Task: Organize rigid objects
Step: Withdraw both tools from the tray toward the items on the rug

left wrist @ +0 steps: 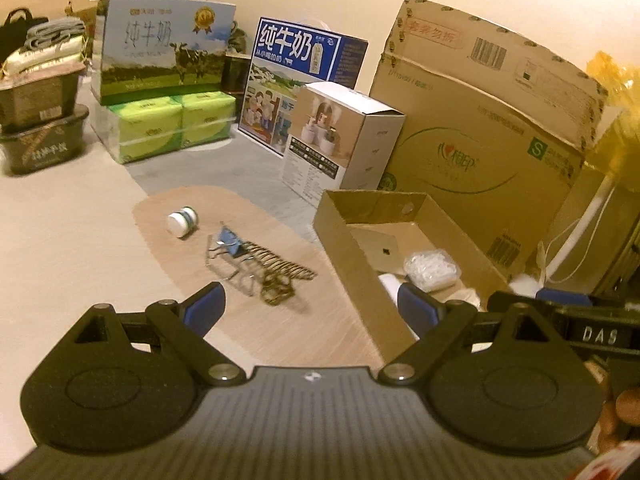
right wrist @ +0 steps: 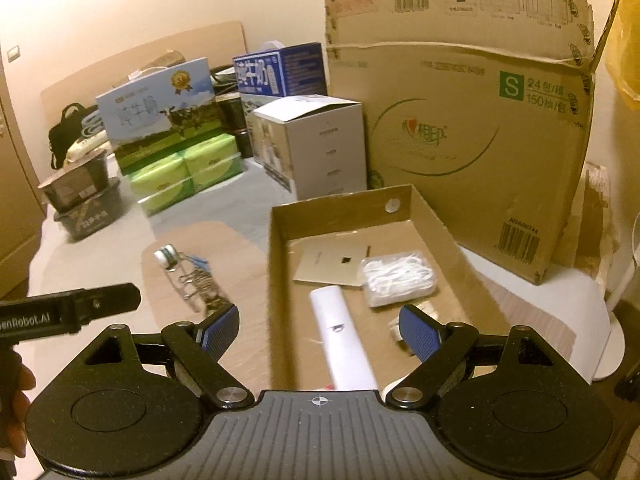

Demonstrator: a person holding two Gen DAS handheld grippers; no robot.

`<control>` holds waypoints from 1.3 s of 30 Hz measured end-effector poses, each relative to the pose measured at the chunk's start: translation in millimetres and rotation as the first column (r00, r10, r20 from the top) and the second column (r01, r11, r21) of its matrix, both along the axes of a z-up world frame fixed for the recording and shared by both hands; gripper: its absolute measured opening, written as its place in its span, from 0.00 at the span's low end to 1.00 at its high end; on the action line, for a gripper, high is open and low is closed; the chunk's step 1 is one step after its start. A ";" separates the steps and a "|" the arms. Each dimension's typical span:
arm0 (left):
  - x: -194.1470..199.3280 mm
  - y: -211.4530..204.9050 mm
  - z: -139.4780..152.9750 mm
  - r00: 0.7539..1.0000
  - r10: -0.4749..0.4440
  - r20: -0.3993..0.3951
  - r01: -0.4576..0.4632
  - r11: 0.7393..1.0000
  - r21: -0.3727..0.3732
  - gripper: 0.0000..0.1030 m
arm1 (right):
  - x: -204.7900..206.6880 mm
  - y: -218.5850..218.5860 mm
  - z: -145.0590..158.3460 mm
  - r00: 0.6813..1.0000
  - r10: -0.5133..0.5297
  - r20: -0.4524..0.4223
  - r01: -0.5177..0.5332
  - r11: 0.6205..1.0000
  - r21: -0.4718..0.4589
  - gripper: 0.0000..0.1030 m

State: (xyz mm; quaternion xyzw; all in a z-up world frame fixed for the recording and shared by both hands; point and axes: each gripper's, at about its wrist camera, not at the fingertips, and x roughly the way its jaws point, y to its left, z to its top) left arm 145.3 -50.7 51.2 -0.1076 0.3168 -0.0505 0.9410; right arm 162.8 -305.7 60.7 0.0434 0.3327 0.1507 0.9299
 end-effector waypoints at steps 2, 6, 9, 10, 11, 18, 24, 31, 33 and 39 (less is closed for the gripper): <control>-9.8 5.6 0.5 1.000 -0.003 0.000 0.003 1.000 0.015 0.89 | -6.5 6.0 0.3 1.000 0.005 -0.002 -0.005 1.000 0.003 0.84; -26.1 18.7 1.0 1.000 0.005 -0.001 -0.005 0.999 0.037 0.89 | -17.3 15.6 -0.2 1.000 0.004 -0.006 -0.004 1.000 0.022 0.84; -37.1 28.4 2.5 1.000 0.014 0.004 -0.015 0.998 0.057 0.89 | -25.5 24.4 -1.8 1.000 0.011 -0.012 -0.011 0.999 0.030 0.84; -40.2 31.5 3.3 1.000 0.015 0.006 -0.016 0.998 0.060 0.89 | -27.8 26.9 -1.9 1.000 0.014 -0.011 -0.014 0.999 0.030 0.84; -43.0 34.8 3.7 1.000 0.017 0.007 -0.017 0.998 0.062 0.89 | -30.5 29.4 -1.8 1.000 0.017 -0.009 -0.016 0.999 0.029 0.84; -61.5 59.0 -1.5 0.999 0.046 -0.004 -0.045 0.993 0.108 0.89 | -47.9 43.2 -4.5 1.000 0.016 0.000 -0.016 0.999 0.035 0.84; -71.1 79.4 -4.3 0.997 0.074 -0.009 -0.073 0.990 0.120 0.89 | -58.4 57.7 -9.2 0.999 0.032 -0.005 -0.032 0.998 0.045 0.84; -72.2 93.1 -4.3 0.997 0.071 -0.015 -0.068 0.989 0.128 0.89 | -63.8 73.2 -14.2 0.998 0.060 -0.004 -0.060 0.998 0.022 0.84; -71.1 95.5 -5.2 0.998 0.062 -0.020 -0.059 0.990 0.125 0.89 | -64.2 76.4 -15.3 0.998 0.066 -0.003 -0.066 0.998 0.014 0.84; -71.3 100.7 -7.8 0.999 0.034 -0.025 -0.031 0.993 0.111 0.89 | -60.4 84.4 -17.5 0.997 0.073 -0.005 -0.073 0.997 0.008 0.84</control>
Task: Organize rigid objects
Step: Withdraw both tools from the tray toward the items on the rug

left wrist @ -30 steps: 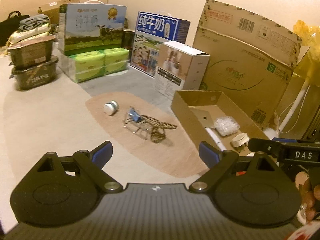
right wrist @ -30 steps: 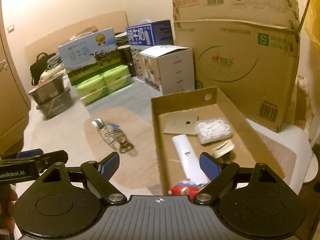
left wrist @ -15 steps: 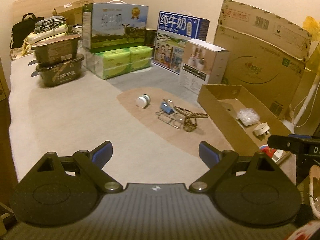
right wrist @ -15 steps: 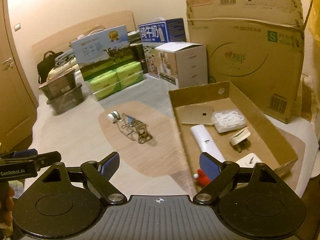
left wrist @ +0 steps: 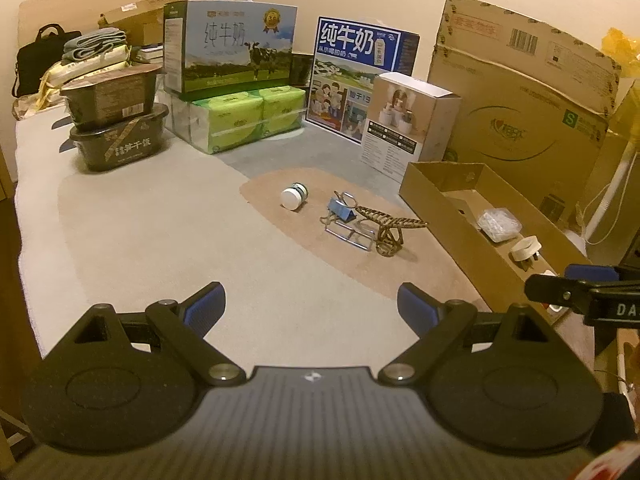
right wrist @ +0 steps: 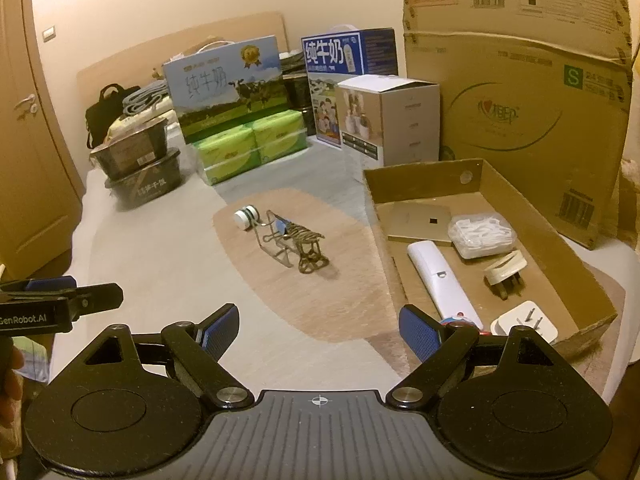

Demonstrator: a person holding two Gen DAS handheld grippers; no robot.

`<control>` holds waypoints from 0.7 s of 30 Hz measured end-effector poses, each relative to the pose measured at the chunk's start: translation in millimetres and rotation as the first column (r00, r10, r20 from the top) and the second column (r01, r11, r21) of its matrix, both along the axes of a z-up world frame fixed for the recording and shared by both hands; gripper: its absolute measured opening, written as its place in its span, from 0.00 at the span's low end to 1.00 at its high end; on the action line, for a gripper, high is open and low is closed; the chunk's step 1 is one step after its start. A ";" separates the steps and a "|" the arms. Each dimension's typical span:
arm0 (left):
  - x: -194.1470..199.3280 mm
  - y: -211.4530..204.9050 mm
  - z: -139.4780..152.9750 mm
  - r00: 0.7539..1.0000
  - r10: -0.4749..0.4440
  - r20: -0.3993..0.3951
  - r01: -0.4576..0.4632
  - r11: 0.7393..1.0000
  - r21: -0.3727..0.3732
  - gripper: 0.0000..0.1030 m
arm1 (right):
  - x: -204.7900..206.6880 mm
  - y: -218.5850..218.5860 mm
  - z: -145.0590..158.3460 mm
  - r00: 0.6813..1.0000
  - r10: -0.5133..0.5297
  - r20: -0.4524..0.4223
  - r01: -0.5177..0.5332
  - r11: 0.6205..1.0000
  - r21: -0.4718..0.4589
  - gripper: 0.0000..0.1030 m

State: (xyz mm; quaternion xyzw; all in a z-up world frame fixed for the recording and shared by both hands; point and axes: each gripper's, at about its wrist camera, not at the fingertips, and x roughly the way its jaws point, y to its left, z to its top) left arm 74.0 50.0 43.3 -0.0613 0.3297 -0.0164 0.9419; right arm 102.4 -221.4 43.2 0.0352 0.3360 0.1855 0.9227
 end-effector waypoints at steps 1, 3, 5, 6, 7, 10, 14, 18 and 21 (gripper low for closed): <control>0.1 0.9 -0.3 1.000 -0.003 0.000 0.003 1.000 -0.001 0.89 | 0.3 1.3 0.1 1.000 0.001 0.001 -0.001 1.000 -0.001 0.84; 1.0 3.1 -1.2 1.000 -0.004 0.000 0.004 1.000 -0.001 0.89 | 2.0 3.7 -0.9 1.000 0.006 0.002 -0.006 1.000 -0.004 0.84; 3.0 5.9 -2.2 1.000 -0.007 -0.002 0.007 1.000 -0.011 0.89 | 3.4 6.2 -1.6 1.000 0.012 0.003 -0.012 1.000 -0.007 0.84; 4.3 7.2 -3.1 1.000 -0.010 -0.004 0.010 1.000 -0.012 0.89 | 4.1 7.0 -1.9 1.000 0.012 0.005 -0.012 1.000 -0.007 0.84; 5.5 7.9 -4.0 1.000 -0.013 -0.004 0.013 1.000 -0.011 0.89 | 4.8 7.6 -2.5 1.000 0.010 0.006 -0.010 1.000 -0.009 0.84; 10.3 9.8 -7.8 1.000 -0.026 -0.006 0.026 1.000 -0.015 0.89 | 7.8 9.2 -4.5 1.000 0.008 0.012 -0.008 1.000 -0.013 0.84; 20.8 10.7 -13.9 0.998 -0.058 -0.014 0.058 0.998 -0.009 0.89 | 14.0 11.9 -9.4 1.000 0.016 0.018 -0.016 1.000 -0.008 0.84; 36.0 12.1 -19.3 0.996 -0.092 -0.016 0.092 0.996 0.001 0.89 | 24.7 15.9 -16.7 0.999 0.030 0.019 -0.029 0.999 -0.016 0.84; 50.8 14.9 -24.1 0.994 -0.106 -0.023 0.106 0.994 0.007 0.89 | 36.2 18.6 -23.0 0.999 0.040 0.019 -0.040 0.999 -0.013 0.84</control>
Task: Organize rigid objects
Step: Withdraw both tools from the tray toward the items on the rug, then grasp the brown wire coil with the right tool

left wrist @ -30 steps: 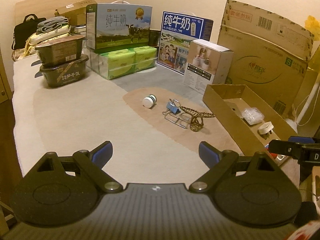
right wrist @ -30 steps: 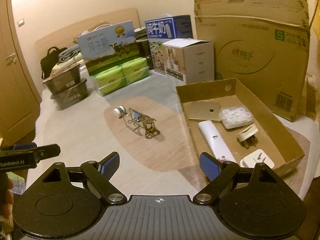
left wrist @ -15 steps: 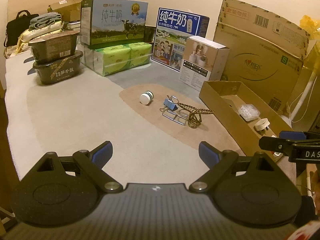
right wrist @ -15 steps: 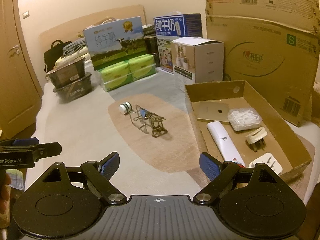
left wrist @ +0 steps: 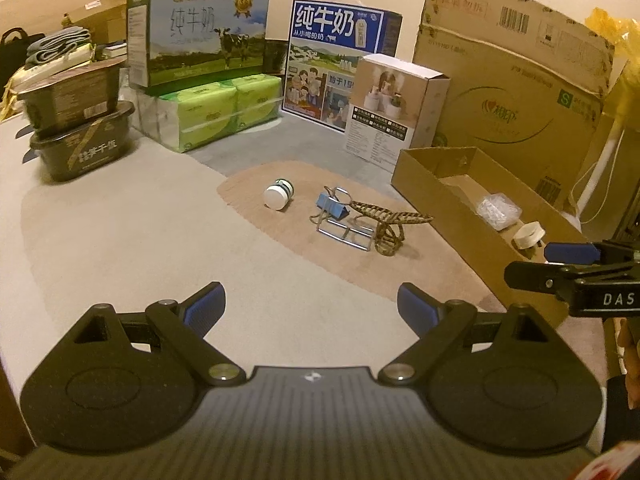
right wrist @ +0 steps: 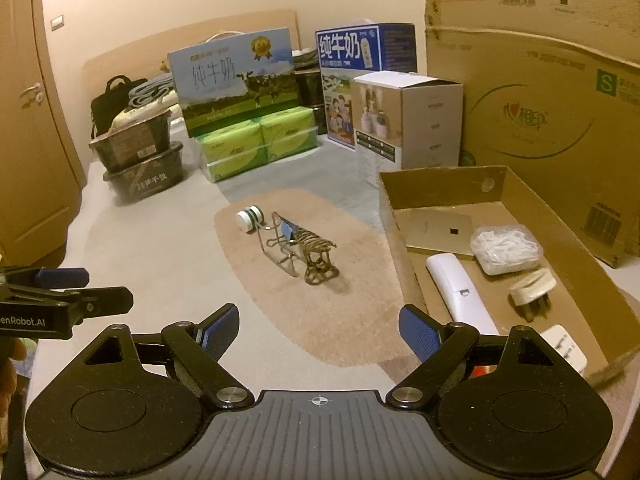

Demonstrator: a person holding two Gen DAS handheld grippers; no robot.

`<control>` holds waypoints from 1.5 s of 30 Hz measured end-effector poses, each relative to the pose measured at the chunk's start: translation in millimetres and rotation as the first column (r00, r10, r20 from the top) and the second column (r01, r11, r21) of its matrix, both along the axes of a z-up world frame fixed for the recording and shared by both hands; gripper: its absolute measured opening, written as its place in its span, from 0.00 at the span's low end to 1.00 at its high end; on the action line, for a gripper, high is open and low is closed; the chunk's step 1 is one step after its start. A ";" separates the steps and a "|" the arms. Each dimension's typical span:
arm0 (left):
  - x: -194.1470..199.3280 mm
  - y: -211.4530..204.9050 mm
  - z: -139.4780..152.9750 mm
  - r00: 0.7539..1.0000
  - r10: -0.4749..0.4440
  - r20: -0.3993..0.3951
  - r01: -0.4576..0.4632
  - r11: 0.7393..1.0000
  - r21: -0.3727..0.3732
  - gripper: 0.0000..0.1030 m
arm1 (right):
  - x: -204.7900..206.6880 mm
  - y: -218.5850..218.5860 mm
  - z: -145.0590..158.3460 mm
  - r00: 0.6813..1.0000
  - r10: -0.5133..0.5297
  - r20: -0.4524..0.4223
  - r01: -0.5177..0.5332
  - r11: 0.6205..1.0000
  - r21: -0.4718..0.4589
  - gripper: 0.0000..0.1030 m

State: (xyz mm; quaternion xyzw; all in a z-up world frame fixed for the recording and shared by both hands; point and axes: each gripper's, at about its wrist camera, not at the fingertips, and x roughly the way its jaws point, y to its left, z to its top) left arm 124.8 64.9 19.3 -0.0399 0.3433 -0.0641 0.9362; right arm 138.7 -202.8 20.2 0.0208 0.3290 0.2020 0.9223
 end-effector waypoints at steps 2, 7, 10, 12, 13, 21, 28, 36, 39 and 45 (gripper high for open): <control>11.0 1.9 -4.0 1.000 -0.009 -0.008 0.009 1.000 0.007 0.89 | 7.5 2.4 -3.8 1.000 0.009 0.001 -0.009 1.000 0.002 0.84; 36.7 2.8 -15.2 0.999 -0.051 -0.016 0.052 0.998 0.024 0.89 | 30.8 10.8 -13.9 0.999 0.037 0.008 -0.037 0.999 -0.012 0.84; 51.8 1.7 -23.2 0.996 -0.092 -0.019 0.092 0.995 0.034 0.89 | 46.4 16.1 -17.3 0.997 0.069 0.018 -0.069 0.997 -0.030 0.84; 61.6 0.5 -28.7 0.993 -0.113 -0.016 0.114 0.992 0.046 0.89 | 57.3 18.5 -19.5 0.996 0.085 0.023 -0.084 0.996 -0.039 0.84; 66.0 0.0 -31.2 0.992 -0.123 -0.016 0.123 0.991 0.048 0.89 | 64.0 20.6 -20.9 0.995 0.095 0.023 -0.094 0.995 -0.044 0.84; 96.7 0.7 -52.2 0.986 -0.166 -0.024 0.166 0.985 0.046 0.89 | 104.7 39.2 -36.3 0.984 0.178 0.023 -0.174 0.978 -0.119 0.70; 112.3 4.4 -66.9 0.985 -0.173 -0.021 0.173 0.985 0.026 0.88 | 135.7 58.8 -55.8 0.974 0.223 -0.027 -0.224 0.953 -0.203 0.59; 117.1 8.0 -79.7 0.984 -0.176 -0.028 0.176 0.984 0.010 0.88 | 156.0 69.5 -73.0 0.974 0.210 -0.090 -0.226 0.944 -0.239 0.35; 115.0 9.8 -80.7 0.983 -0.181 -0.025 0.181 0.983 0.011 0.88 | 156.0 72.7 -75.6 0.973 0.203 -0.106 -0.223 0.947 -0.231 0.24; 109.1 14.4 -77.3 0.979 -0.203 -0.006 0.203 0.979 0.027 0.88 | 148.9 81.2 -72.6 0.963 0.236 -0.130 -0.255 0.952 -0.168 0.24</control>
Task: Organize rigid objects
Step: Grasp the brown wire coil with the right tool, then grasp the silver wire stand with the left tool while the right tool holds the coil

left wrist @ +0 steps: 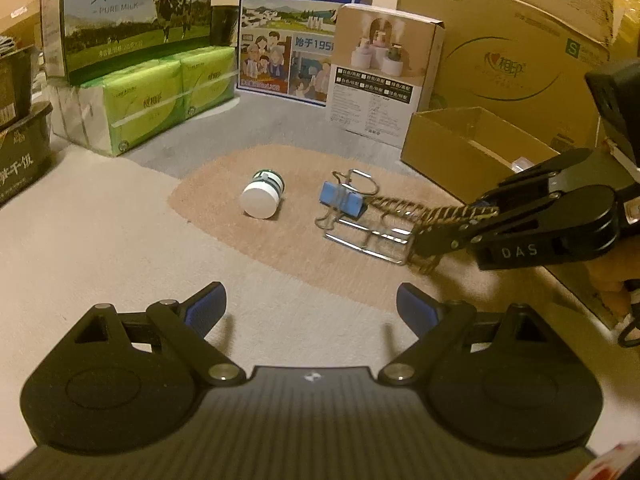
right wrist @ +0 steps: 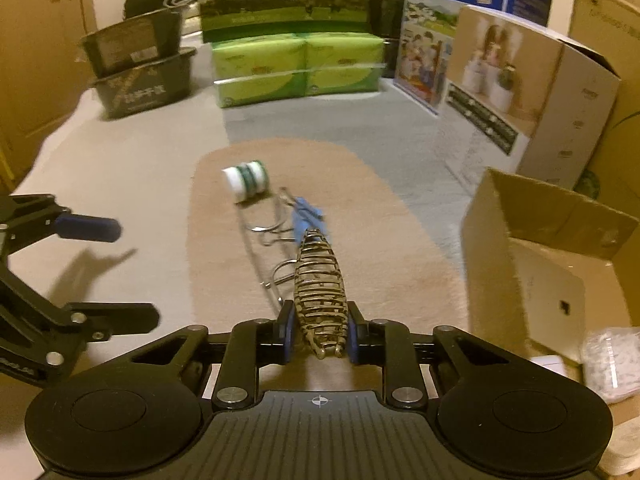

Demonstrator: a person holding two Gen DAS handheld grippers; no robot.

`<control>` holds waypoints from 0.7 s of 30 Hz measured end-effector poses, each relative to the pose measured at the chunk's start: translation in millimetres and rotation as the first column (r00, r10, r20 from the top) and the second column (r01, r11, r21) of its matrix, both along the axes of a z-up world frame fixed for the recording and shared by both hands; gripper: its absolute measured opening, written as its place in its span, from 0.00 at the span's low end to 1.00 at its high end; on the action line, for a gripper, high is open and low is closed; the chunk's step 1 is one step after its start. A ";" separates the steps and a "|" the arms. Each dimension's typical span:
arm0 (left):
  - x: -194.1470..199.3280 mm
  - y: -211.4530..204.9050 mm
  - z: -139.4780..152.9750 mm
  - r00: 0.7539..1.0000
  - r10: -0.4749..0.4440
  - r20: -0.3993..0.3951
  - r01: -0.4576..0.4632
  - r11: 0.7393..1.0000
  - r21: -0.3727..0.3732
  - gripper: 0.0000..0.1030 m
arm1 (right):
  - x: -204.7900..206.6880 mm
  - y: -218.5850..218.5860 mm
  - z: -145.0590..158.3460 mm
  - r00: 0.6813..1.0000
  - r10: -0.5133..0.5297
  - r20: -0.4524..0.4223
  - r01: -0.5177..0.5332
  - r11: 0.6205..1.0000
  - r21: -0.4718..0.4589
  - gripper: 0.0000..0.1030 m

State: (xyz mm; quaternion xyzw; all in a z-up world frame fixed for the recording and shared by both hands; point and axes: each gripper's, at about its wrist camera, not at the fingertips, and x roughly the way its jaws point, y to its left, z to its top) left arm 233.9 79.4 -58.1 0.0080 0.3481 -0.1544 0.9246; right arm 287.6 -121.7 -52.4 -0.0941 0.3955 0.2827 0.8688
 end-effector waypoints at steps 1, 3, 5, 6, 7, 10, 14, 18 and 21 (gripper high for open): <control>-0.3 0.1 0.7 1.000 -0.006 0.003 0.006 1.000 0.002 0.88 | -0.7 1.2 0.1 1.000 0.010 -0.015 -0.010 1.000 0.023 0.24; 0.5 -1.0 1.3 1.000 -0.023 0.009 0.023 1.000 0.009 0.88 | -2.4 3.3 0.9 0.999 0.026 -0.038 -0.024 0.998 0.059 0.24; 2.4 -3.3 1.3 0.999 -0.044 0.018 0.044 0.999 0.020 0.88 | -4.8 1.9 3.7 0.999 0.020 -0.046 -0.016 0.996 0.085 0.24; 4.1 -5.1 1.0 0.998 -0.056 0.021 0.055 0.998 0.024 0.88 | -6.5 -1.2 5.6 0.999 0.000 -0.044 0.004 0.996 0.093 0.24; 7.1 -7.8 0.4 0.997 -0.073 0.025 0.072 0.997 0.029 0.88 | -7.9 -5.4 7.0 0.999 -0.027 -0.040 0.030 0.995 0.098 0.24; 17.7 -16.6 -3.5 0.993 -0.118 0.024 0.117 0.992 0.052 0.88 | -13.9 -18.2 8.5 0.994 -0.100 -0.033 0.103 0.988 0.111 0.24; 31.6 -29.3 -9.3 0.981 -0.193 0.030 0.190 0.978 0.090 0.88 | -20.1 -30.9 7.1 0.986 -0.169 -0.005 0.169 0.982 0.090 0.24; 44.8 -38.9 -15.6 0.966 -0.256 0.037 0.250 0.961 0.120 0.88 | -23.8 -36.9 4.8 0.980 -0.198 0.023 0.195 0.978 0.078 0.24; 54.5 -42.5 -20.0 0.956 -0.292 0.038 0.284 0.949 0.135 0.88 | -25.3 -37.8 3.9 0.978 -0.206 0.042 0.203 0.977 0.073 0.24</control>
